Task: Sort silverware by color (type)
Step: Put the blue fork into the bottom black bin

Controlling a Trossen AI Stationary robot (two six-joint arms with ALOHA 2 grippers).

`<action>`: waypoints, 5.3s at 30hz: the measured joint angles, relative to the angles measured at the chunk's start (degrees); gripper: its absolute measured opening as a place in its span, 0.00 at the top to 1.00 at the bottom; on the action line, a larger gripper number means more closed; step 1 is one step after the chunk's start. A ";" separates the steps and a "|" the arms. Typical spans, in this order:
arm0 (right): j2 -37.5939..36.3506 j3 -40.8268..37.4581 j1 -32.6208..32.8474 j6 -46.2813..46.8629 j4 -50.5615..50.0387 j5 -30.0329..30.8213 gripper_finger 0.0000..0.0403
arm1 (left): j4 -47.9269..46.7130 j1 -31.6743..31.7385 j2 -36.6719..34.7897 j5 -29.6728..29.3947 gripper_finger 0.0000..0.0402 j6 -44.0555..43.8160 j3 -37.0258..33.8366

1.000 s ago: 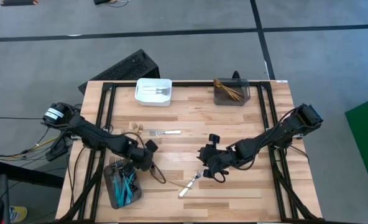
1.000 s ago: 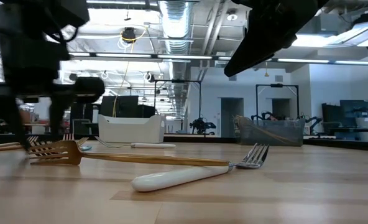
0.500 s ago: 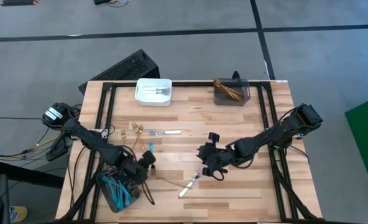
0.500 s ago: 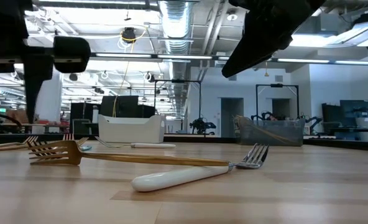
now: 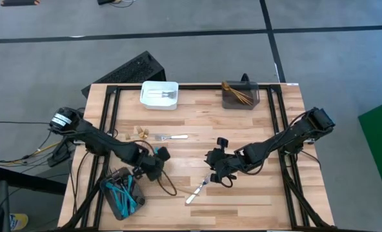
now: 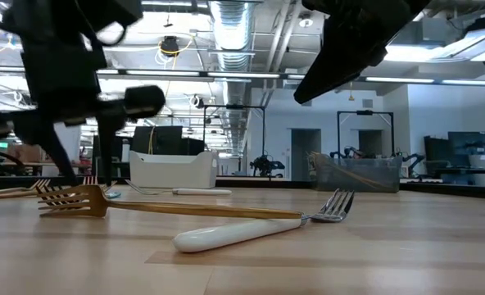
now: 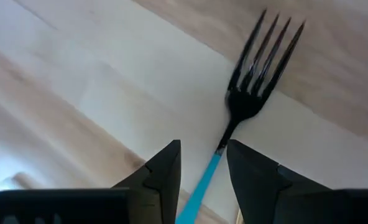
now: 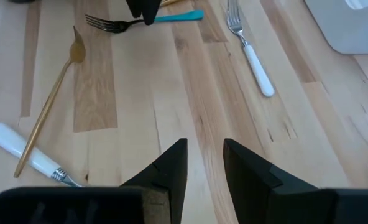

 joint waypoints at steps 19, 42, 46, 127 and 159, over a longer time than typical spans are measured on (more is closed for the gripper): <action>0.00 -0.02 -0.39 1.39 -1.56 -0.13 0.69 | -0.03 5.55 4.24 7.37 0.98 2.07 0.06; -17.83 -12.84 6.10 16.48 6.58 25.44 0.69 | 50.53 12.69 -18.33 0.75 1.00 -36.86 -7.56; -13.23 -18.41 3.66 4.26 35.87 20.18 0.67 | 70.77 12.82 -17.14 0.73 1.00 -41.11 -12.94; 9.05 -9.40 -6.86 -14.89 68.92 -12.04 0.92 | 24.04 -25.02 -15.83 21.24 0.83 -85.76 -14.38; 9.07 -9.40 -7.59 -14.06 65.46 -12.10 0.92 | 17.97 -18.30 -27.78 -8.94 0.83 -75.81 -14.40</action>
